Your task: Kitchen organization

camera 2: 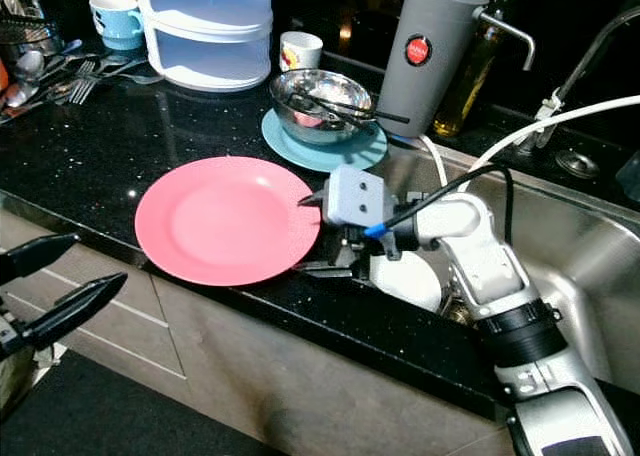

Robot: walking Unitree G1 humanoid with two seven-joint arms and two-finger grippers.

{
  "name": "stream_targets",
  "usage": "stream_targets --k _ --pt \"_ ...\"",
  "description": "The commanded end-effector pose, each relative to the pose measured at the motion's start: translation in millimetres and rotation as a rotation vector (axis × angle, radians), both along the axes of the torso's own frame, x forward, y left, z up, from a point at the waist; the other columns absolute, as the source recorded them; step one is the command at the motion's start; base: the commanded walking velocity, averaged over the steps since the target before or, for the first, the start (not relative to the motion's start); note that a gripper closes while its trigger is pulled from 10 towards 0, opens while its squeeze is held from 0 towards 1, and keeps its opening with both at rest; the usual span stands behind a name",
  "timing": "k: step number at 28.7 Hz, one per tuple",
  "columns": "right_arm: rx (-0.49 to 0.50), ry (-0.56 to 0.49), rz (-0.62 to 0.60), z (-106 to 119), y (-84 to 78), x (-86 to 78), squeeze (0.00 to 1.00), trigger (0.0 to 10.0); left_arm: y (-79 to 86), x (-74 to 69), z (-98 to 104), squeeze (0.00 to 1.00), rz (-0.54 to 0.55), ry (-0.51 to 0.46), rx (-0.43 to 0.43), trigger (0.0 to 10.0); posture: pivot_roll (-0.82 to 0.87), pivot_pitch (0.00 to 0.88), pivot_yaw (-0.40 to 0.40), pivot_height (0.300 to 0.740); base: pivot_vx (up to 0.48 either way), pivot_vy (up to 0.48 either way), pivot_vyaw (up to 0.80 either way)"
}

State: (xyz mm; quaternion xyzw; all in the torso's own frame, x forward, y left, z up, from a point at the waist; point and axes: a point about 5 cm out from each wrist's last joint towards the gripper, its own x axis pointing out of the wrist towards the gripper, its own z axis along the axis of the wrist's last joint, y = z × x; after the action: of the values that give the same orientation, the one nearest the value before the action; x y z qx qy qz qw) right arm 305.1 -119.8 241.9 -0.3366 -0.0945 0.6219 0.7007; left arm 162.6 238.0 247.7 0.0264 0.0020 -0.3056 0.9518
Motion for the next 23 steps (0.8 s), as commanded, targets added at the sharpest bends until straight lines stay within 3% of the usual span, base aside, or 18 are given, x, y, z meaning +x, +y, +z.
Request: stream_targets --k 1,4,10,16,20,23 --pt "-0.053 -0.021 -0.04 -2.7 -13.4 2.6 0.0 10.0 -4.0 0.6 0.9 0.0 -0.029 0.004 -0.001 10.0 0.22 0.0 -0.13 0.74 0.0 0.0 0.0" --pt "-0.162 -0.059 -0.059 -11.1 -22.2 4.8 0.0 10.0 -4.9 1.9 1.5 0.0 -0.035 0.0 0.0 10.0 0.21 0.0 -0.13 0.74 0.0 0.0 0.0" --pt "-0.216 -0.097 -0.03 -14.5 -21.5 -0.8 0.0 10.0 -8.6 4.1 2.7 0.0 -0.049 -0.009 -0.007 10.0 0.21 0.0 -0.132 0.74 0.0 0.0 0.0" --pt "-0.213 -0.124 0.038 -16.7 -11.8 -12.9 0.0 10.0 -10.4 5.7 3.1 0.0 -0.057 -0.014 -0.014 10.0 0.21 0.0 -0.129 0.74 0.0 0.0 0.0" --pt "-0.148 -0.16 0.091 -14.7 4.9 -22.2 0.0 10.0 -11.1 7.4 3.6 0.0 -0.062 -0.016 -0.017 10.0 0.2 0.0 -0.126 0.74 0.0 0.0 0.0" --pt "-0.136 -0.163 0.101 -14.3 7.8 -24.0 0.0 10.0 -11.5 7.8 3.7 0.0 -0.064 -0.017 -0.019 10.0 0.2 0.0 -0.126 0.74 0.0 0.0 0.0"
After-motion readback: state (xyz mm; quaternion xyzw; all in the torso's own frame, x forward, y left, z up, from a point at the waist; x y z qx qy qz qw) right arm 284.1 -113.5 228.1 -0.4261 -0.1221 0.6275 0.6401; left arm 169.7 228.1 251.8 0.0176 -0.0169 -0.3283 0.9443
